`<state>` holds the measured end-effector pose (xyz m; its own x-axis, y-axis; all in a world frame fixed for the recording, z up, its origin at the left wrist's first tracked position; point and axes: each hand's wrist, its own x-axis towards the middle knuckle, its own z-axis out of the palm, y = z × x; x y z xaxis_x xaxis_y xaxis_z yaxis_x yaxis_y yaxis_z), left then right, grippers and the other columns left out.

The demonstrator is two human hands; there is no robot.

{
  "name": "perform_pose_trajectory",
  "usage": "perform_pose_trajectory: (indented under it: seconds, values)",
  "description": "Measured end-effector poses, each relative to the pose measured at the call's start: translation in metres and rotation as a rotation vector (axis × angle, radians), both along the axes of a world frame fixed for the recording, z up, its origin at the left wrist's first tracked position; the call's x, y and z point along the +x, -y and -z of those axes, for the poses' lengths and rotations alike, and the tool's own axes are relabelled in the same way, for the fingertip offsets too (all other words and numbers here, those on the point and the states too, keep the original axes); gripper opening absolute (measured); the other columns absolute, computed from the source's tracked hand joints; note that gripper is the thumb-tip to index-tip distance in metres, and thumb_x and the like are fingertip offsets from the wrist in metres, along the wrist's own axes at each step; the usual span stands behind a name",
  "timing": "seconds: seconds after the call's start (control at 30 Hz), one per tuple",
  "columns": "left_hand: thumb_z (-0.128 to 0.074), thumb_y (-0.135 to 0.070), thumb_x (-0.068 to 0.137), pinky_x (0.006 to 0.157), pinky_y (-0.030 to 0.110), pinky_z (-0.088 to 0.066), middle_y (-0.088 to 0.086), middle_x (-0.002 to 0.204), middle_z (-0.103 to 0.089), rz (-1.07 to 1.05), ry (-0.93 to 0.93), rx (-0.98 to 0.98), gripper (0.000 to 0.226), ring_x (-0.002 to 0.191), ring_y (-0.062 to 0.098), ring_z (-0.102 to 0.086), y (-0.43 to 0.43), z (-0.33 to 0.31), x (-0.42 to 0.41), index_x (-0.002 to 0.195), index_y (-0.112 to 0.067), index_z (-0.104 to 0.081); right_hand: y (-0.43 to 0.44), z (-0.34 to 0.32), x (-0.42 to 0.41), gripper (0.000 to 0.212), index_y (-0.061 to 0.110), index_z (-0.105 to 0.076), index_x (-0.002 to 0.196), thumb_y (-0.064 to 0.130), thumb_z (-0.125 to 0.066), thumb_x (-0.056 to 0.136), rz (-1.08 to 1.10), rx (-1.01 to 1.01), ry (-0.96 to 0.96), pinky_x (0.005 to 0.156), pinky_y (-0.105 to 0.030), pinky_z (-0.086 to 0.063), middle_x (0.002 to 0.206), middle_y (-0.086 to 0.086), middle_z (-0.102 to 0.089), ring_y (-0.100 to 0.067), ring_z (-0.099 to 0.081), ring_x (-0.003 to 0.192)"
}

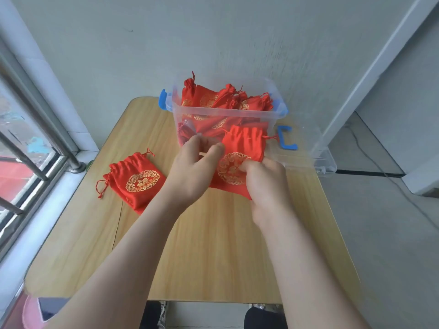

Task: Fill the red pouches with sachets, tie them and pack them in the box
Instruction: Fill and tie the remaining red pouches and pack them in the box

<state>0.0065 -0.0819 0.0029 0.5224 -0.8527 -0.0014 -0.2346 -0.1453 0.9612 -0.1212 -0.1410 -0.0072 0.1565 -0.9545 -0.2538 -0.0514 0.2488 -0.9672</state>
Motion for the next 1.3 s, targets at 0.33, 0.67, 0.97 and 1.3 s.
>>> perform_pose_trajectory:
  seconds: [0.33, 0.67, 0.97, 1.3]
  values:
    - [-0.065, -0.036, 0.106, 0.089, 0.042, -0.062, 0.012, 0.102, -0.081, -0.069, -0.41, -0.074, 0.035, 0.088, 0.018, -0.074, 0.014, 0.007, 0.006, 0.11, -0.004, -0.077, -0.002, -0.006, 0.0, 0.014, 0.01, -0.073, 0.084, 0.021, -0.064, 0.086, -0.234, -0.149, -0.232, 0.068, -0.043, -0.064, 0.074, -0.002, -0.075, -0.03, -0.076, 0.077]
    - [-0.066, -0.032, 0.106, 0.098, 0.048, -0.062, 0.016, 0.108, -0.08, -0.166, -0.447, -0.191, 0.031, 0.103, 0.029, -0.078, 0.015, 0.003, 0.01, 0.111, -0.004, -0.078, 0.011, -0.005, 0.027, 0.021, 0.021, -0.077, 0.094, 0.039, -0.066, 0.091, -0.054, -0.244, -0.132, 0.084, -0.053, -0.064, 0.083, 0.002, -0.08, -0.022, -0.077, 0.085]
    - [-0.063, -0.032, 0.107, 0.099, 0.045, -0.061, 0.003, 0.102, -0.082, -0.278, -0.612, -0.147, 0.024, 0.103, 0.025, -0.079, 0.015, 0.001, 0.019, 0.107, -0.014, -0.079, 0.014, -0.013, 0.025, 0.019, 0.021, -0.073, 0.08, 0.011, -0.07, 0.096, -0.101, 0.023, 0.06, 0.054, -0.023, -0.048, 0.067, 0.006, -0.065, -0.011, -0.059, 0.061]
    - [-0.072, -0.027, 0.098, 0.093, 0.039, -0.063, 0.007, 0.117, -0.079, -0.316, -0.742, -0.157, 0.023, 0.09, 0.017, -0.078, 0.015, -0.001, 0.024, 0.114, -0.013, -0.081, 0.014, -0.019, 0.018, 0.013, 0.015, -0.076, 0.1, 0.018, -0.064, 0.103, -0.032, 0.285, 0.324, 0.062, -0.026, -0.053, 0.093, -0.006, -0.073, -0.015, -0.067, 0.067]
